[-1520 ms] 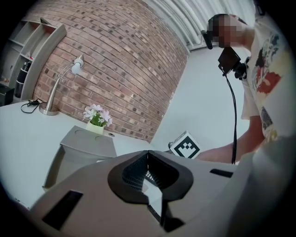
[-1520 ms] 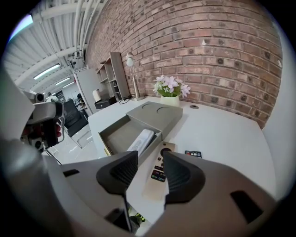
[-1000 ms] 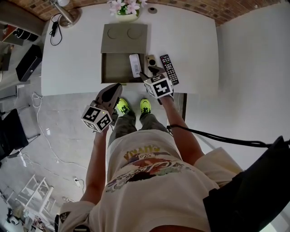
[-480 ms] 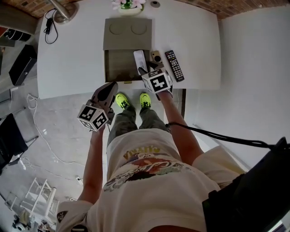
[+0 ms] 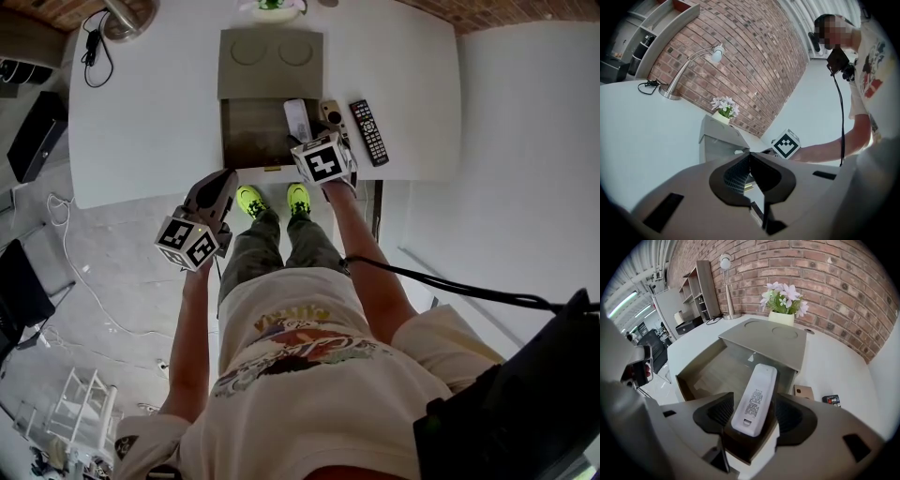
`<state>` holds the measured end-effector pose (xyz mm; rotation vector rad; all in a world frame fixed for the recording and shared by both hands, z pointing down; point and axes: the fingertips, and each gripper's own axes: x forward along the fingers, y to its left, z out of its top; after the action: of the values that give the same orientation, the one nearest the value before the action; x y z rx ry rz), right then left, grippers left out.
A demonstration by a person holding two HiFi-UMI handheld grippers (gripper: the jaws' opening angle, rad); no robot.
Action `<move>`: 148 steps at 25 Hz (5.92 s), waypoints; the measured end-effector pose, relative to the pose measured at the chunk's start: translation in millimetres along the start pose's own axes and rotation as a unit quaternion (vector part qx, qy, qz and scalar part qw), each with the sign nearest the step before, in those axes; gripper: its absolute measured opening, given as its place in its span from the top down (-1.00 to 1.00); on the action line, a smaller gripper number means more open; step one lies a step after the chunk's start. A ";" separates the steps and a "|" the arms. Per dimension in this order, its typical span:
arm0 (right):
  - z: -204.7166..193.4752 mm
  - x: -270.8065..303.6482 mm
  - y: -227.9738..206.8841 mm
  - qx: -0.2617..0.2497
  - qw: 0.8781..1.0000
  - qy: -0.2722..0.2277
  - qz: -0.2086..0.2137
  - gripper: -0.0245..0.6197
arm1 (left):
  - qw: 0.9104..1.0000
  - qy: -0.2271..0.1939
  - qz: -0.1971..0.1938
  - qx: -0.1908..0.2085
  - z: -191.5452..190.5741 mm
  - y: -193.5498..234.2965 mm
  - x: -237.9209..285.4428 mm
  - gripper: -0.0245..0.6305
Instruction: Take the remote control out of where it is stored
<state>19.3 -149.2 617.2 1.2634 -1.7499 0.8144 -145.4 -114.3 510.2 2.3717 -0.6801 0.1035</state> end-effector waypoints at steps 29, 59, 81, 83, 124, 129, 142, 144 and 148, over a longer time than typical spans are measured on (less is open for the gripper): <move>-3.2 26.4 3.0 -0.067 0.995 0.071 -0.012 0.10 | 1.000 -0.010 0.011 -0.017 2.3 18.2 -10.2 0.91; 15.4 11.4 16.2 -0.049 0.999 0.011 0.019 0.21 | 1.000 -0.021 0.011 -0.004 8.4 5.6 -8.3 0.91; 21.6 -18.7 16.3 -0.029 0.999 -0.032 0.021 0.23 | 0.999 -0.033 0.004 0.018 22.2 -14.8 -5.7 0.91; 24.4 -21.7 15.9 -0.029 0.999 -0.038 0.020 0.23 | 0.999 -0.033 0.002 0.022 24.0 -17.7 -4.5 0.91; 20.4 -68.9 -20.3 -0.002 0.997 -0.083 0.003 0.24 | 0.998 -0.022 -0.019 0.058 29.9 -49.8 27.0 0.91; 14.8 -73.8 -32.1 0.005 0.996 -0.087 0.005 0.24 | 0.998 -0.017 -0.015 0.064 30.9 -53.3 33.3 0.91; -5.8 -87.2 -93.9 0.012 0.996 -0.086 0.006 0.24 | 0.998 -0.012 0.023 0.063 20.3 -74.2 53.7 0.91; -9.1 -89.6 -101.9 0.013 0.996 -0.087 0.006 0.24 | 0.997 -0.009 0.027 0.065 19.0 -78.1 56.9 0.91; -18.3 -92.3 -116.8 0.016 0.996 -0.085 0.008 0.24 | 0.997 -0.002 0.033 0.070 14.6 -84.9 65.1 0.91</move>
<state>151.1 -127.6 548.9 1.3758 -1.8898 0.7642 -48.6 -97.3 465.6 2.4842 -0.7763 0.1801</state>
